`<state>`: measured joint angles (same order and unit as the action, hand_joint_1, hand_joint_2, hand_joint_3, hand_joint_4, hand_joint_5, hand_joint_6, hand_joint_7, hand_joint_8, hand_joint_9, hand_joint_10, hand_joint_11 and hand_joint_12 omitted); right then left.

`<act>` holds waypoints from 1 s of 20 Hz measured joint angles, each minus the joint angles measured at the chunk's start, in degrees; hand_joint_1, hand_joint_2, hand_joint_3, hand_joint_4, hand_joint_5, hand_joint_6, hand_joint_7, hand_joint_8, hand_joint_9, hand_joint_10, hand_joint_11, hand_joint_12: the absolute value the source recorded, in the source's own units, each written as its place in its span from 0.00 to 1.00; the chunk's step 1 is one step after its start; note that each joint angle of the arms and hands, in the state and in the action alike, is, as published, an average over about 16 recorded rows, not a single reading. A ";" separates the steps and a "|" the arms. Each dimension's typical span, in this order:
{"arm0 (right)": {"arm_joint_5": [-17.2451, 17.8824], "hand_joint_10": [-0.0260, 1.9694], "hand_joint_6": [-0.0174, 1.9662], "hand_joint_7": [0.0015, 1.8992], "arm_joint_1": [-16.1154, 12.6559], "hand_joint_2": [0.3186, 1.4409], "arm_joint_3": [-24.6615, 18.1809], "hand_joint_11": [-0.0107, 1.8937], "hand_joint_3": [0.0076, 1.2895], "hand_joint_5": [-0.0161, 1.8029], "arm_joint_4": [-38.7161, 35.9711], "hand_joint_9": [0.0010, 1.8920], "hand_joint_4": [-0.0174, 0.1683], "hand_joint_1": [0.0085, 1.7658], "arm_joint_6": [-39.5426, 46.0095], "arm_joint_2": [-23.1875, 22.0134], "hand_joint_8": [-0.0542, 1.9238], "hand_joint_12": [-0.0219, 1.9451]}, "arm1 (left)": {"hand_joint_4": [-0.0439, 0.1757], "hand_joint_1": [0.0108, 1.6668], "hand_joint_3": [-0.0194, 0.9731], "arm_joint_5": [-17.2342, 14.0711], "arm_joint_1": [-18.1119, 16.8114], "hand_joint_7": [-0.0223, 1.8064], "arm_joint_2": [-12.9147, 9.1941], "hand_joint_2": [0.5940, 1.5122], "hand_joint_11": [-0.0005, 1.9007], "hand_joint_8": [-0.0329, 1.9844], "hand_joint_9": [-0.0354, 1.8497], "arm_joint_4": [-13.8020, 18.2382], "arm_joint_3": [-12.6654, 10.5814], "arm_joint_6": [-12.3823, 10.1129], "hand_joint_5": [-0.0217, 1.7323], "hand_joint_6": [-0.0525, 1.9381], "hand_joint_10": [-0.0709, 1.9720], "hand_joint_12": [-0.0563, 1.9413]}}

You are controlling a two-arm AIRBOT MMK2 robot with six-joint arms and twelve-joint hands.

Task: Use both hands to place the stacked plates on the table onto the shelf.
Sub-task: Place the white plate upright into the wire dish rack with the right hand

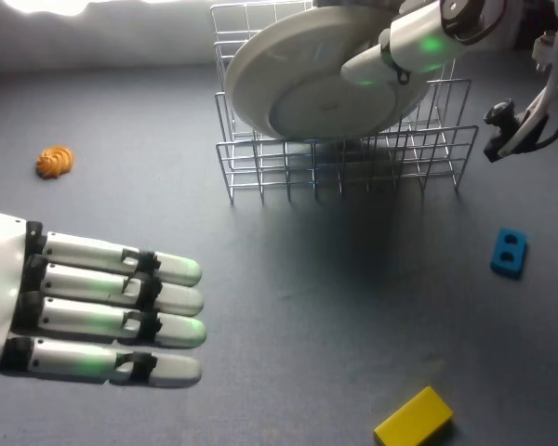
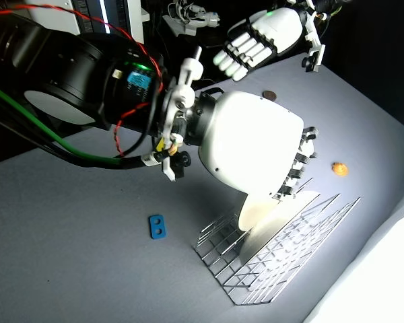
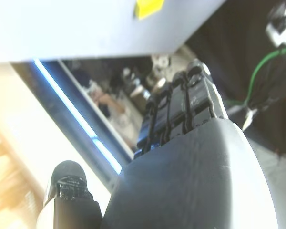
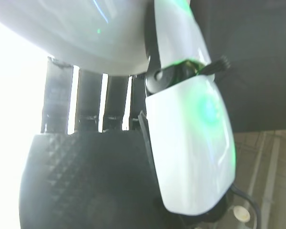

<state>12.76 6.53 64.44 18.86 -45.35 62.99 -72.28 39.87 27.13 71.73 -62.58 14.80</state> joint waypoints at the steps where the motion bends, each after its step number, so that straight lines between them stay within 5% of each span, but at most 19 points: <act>1: 0.02 0.54 0.51 0.55 0.20 0.61 0.43 0.47 0.01 0.48 0.12 0.54 0.03 0.77 0.01 0.31 0.48 0.61 | 0.22 0.01 0.04 1.13 0.14 0.02 -0.01 0.49 0.01 0.02 0.03 -0.37 0.27 0.66 0.03 0.04 0.04 0.03; 9: 0.30 0.54 0.51 0.55 2.28 0.61 3.00 0.48 0.01 0.47 0.69 0.54 0.02 0.77 -0.11 2.24 0.48 0.60 | 0.23 0.01 0.04 7.21 0.94 0.02 0.24 0.49 0.01 0.02 0.03 -3.14 1.68 5.55 0.03 0.04 0.04 0.03; 20: 0.71 0.54 0.51 0.54 5.05 0.63 4.33 0.46 0.01 0.47 0.55 0.53 0.02 0.77 -0.65 3.22 0.50 0.62 | 0.23 0.01 0.04 9.24 0.85 0.02 0.56 0.49 0.01 0.02 0.03 -3.50 2.18 8.37 0.03 0.04 0.04 0.03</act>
<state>13.47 11.57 68.77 19.41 -45.99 66.21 -63.04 40.72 27.69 68.23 -60.40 23.18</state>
